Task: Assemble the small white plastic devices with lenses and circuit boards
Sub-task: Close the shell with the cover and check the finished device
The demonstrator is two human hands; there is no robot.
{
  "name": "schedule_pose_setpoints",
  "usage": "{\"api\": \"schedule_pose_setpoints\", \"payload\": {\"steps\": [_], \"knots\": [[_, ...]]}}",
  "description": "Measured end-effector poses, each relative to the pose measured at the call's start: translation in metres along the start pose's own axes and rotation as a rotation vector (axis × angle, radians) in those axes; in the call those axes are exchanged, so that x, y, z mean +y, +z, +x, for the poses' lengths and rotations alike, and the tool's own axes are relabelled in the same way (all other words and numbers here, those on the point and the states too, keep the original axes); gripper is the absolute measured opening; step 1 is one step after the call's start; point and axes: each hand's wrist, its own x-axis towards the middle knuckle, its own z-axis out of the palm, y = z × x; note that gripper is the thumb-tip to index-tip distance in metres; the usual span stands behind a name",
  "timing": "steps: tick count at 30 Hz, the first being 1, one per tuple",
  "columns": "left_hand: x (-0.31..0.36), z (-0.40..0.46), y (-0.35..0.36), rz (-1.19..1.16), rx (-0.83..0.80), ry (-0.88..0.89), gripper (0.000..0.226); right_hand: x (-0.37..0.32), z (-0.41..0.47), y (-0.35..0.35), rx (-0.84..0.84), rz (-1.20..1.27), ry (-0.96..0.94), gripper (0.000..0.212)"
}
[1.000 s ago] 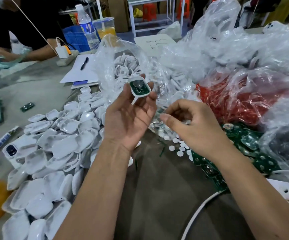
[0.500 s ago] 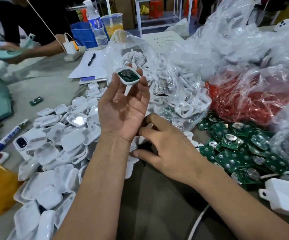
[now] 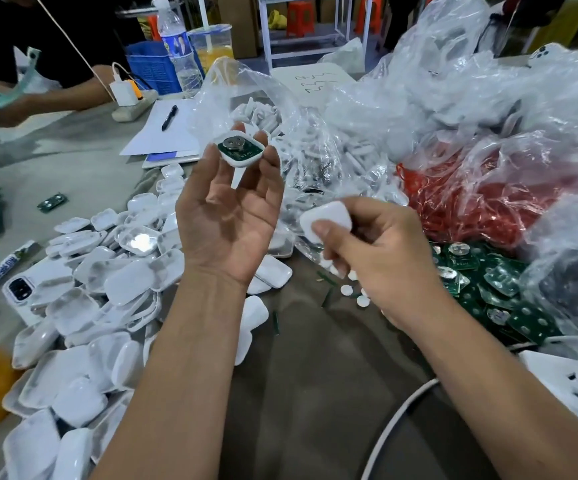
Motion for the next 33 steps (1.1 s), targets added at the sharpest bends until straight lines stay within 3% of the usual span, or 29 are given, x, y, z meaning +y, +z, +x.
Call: {"api": "schedule_pose_setpoints", "payload": {"steps": [3,8,12,14,18,33], "knots": [[-0.007,0.0,0.0,0.029,0.009,-0.019,0.028,-0.006,0.004,-0.01,0.098,0.317,0.045,0.022],[-0.021,0.0,0.002,0.088,0.048,-0.085,0.023,-0.013,0.008,-0.019,0.053,0.695,0.139,0.03],[-0.03,0.001,0.0,0.144,-0.004,-0.117,0.066,-0.012,0.012,-0.022,-0.009,0.944,0.214,0.034],[-0.033,0.002,0.0,0.167,-0.057,-0.131,0.075,-0.011,0.013,-0.023,0.009,0.981,0.219,0.033],[-0.036,0.001,-0.002,0.2,-0.139,-0.164,0.053,-0.012,0.015,-0.026,0.052,0.982,0.208,0.036],[-0.049,-0.002,-0.004,0.318,-0.229,-0.182,0.048,-0.024,0.014,-0.032,0.16,0.913,0.206,0.031]]}}
